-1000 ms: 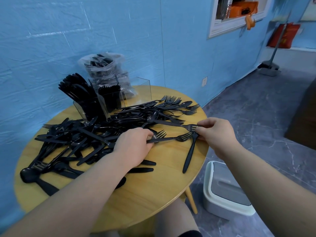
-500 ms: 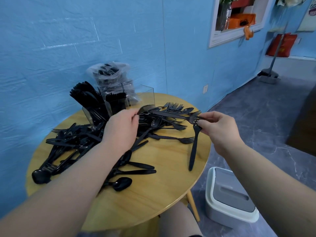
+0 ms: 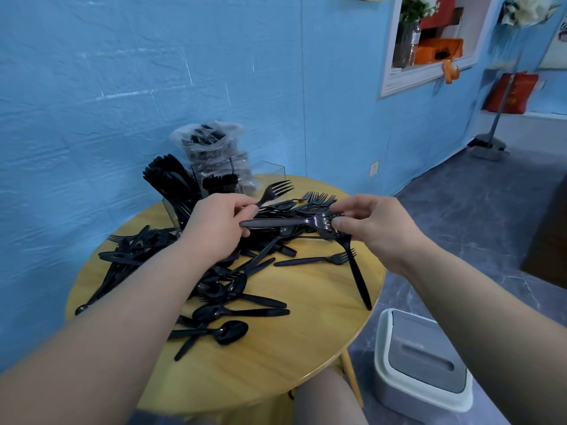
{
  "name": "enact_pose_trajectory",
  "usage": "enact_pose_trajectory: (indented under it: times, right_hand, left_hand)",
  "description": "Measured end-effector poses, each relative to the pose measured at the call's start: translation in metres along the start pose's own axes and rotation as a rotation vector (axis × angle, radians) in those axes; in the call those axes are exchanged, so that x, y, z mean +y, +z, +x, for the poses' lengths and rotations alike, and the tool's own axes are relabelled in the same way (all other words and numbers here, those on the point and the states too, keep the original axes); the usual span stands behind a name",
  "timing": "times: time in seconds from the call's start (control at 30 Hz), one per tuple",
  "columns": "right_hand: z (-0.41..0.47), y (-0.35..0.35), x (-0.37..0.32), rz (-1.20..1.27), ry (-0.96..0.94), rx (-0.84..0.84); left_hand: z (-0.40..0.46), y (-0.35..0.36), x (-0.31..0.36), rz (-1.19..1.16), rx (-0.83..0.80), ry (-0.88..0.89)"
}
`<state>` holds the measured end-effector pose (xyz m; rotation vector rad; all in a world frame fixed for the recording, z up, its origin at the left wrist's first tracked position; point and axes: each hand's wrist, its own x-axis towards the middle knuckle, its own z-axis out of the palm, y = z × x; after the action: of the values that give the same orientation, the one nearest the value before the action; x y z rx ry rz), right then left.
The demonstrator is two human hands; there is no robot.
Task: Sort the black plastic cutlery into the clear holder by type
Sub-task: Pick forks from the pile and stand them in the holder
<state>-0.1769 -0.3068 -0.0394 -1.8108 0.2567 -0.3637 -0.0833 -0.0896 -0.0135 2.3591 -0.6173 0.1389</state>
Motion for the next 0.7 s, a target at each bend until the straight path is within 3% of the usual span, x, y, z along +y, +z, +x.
enact_pose_trajectory:
  times: [0.13, 0.33, 0.57, 0.7]
  right_hand:
    - [-0.001, 0.001, -0.006, -0.069, -0.036, -0.024]
    - [0.0, 0.023, -0.013, -0.229, -0.109, 0.013]
    - [-0.001, 0.032, -0.014, -0.191, -0.123, 0.109]
    - [0.0, 0.028, -0.012, -0.174, -0.108, 0.19]
  left_hand:
    - [0.001, -0.013, -0.001, -0.073, -0.006, -0.032]
    - [-0.012, -0.006, 0.016, 0.075, -0.313, 0.05]
    - [-0.025, 0.003, 0.012, 0.092, -0.333, 0.084]
    - [-0.026, 0.006, 0.007, 0.108, -0.231, 0.07]
